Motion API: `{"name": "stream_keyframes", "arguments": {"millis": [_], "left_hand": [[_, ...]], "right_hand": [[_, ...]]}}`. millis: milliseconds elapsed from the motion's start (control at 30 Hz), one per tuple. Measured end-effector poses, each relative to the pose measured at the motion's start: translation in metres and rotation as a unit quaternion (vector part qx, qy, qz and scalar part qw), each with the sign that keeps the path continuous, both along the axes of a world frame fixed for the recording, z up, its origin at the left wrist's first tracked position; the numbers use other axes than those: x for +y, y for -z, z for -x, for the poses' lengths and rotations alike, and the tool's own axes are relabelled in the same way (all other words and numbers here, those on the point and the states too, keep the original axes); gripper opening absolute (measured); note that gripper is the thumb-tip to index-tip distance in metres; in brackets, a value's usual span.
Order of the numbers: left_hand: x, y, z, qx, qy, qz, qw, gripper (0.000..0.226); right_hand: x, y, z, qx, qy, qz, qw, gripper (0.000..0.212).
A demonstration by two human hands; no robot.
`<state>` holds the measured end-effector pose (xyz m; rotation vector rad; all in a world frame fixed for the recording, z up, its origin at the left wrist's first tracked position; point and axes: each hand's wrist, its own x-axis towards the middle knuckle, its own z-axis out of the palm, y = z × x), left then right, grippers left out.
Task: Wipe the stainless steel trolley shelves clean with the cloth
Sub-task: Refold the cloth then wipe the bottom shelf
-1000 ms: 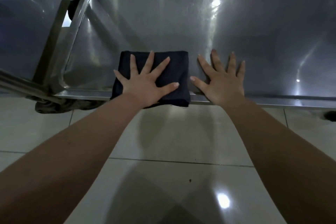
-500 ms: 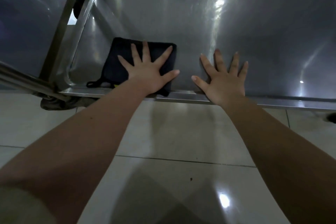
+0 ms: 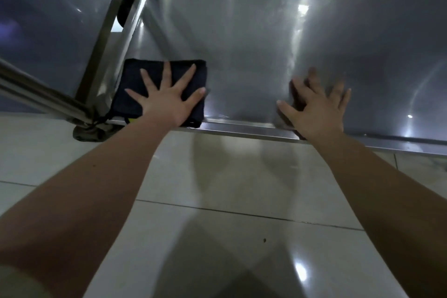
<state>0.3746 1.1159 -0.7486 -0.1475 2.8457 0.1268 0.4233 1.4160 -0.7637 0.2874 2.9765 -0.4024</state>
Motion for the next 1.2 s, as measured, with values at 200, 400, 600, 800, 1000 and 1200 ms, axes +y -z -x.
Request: {"name": "stream_keyframes", "arguments": {"millis": [200, 400, 600, 800, 1000, 1200], "left_hand": [[0.004, 0.000, -0.003, 0.009, 0.012, 0.002, 1.000, 0.057], [-0.031, 0.000, -0.025, -0.003, 0.064, 0.004, 0.998, 0.053], [-0.035, 0.008, 0.013, 0.017, 0.049, -0.004, 0.999, 0.058], [-0.050, 0.006, 0.086, 0.016, 0.068, -0.003, 0.998, 0.056], [-0.050, 0.001, 0.053, 0.005, 0.075, -0.028, 0.997, 0.056], [-0.046, 0.006, -0.040, 0.024, 0.090, 0.012, 0.996, 0.055]], "right_hand": [[-0.107, -0.001, 0.027, 0.018, -0.139, -0.016, 0.990, 0.061], [-0.126, 0.015, 0.034, -0.014, -0.122, -0.075, 0.990, 0.060], [-0.128, 0.013, 0.033, -0.031, -0.128, -0.096, 0.987, 0.060], [-0.128, 0.011, 0.034, -0.034, -0.128, -0.110, 0.985, 0.062], [-0.128, 0.011, 0.036, -0.034, -0.119, -0.106, 0.987, 0.061], [-0.130, 0.010, 0.033, -0.036, -0.118, -0.114, 0.986, 0.062]]}}
